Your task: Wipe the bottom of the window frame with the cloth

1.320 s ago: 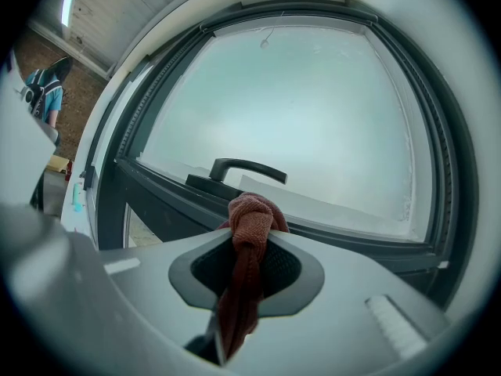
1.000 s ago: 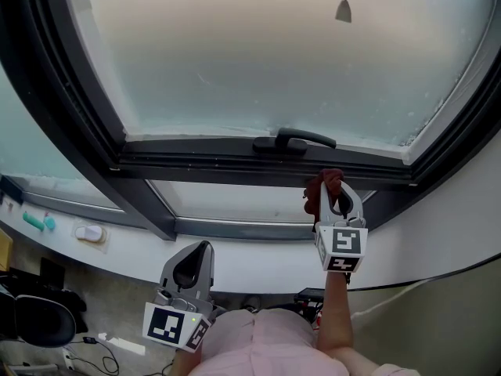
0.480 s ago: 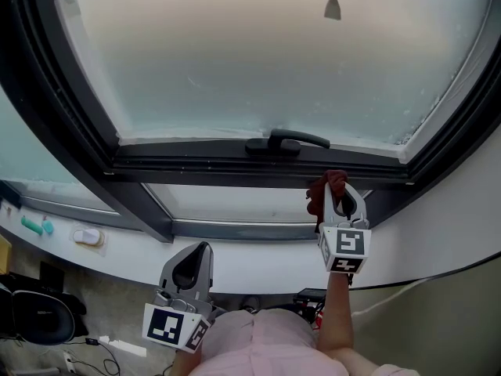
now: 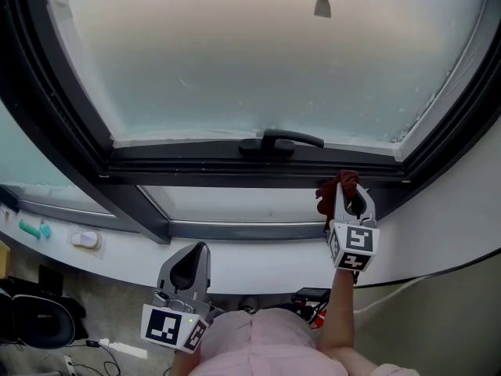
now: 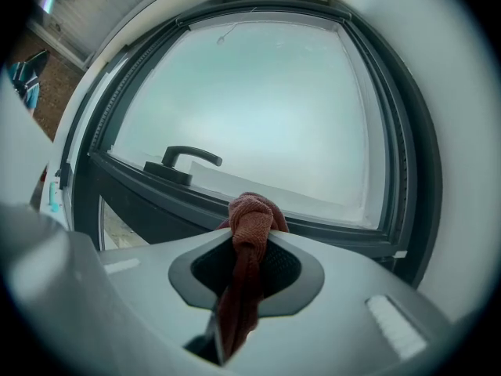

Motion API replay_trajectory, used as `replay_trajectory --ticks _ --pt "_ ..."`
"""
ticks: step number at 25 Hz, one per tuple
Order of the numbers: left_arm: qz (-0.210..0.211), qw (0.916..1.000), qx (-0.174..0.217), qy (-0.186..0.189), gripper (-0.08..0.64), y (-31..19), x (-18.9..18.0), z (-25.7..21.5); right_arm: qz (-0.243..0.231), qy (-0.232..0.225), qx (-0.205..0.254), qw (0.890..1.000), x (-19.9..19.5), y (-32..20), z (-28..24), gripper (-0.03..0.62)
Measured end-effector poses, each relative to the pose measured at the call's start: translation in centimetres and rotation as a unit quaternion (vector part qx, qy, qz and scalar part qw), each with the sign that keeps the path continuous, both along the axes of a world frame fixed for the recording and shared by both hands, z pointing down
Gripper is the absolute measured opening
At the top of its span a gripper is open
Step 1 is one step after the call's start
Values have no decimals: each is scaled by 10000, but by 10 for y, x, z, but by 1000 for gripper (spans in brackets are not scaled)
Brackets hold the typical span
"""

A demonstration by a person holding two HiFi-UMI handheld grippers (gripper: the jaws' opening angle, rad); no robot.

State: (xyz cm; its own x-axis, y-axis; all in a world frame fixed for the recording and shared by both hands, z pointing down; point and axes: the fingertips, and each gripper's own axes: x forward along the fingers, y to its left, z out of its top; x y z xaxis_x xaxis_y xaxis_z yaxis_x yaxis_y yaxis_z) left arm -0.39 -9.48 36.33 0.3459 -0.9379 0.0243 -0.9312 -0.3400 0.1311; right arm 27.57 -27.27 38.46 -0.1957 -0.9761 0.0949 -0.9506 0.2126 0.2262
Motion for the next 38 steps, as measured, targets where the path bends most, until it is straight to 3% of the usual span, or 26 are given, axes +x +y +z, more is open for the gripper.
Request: replay_trajectory --ticks 17,27,38 --pt "-27 10000 47 -28 -5 -4 4 -2 729 -65 -20 9973 61 -6 2 64" --pt "57 9999 88 4 -5 -10 11 -4 756 -41 17 9971 69 -8 3 64" --pt "75 9999 81 40 -5 -12 13 -3 1382 -100 -78 9903 115 -12 5 64"
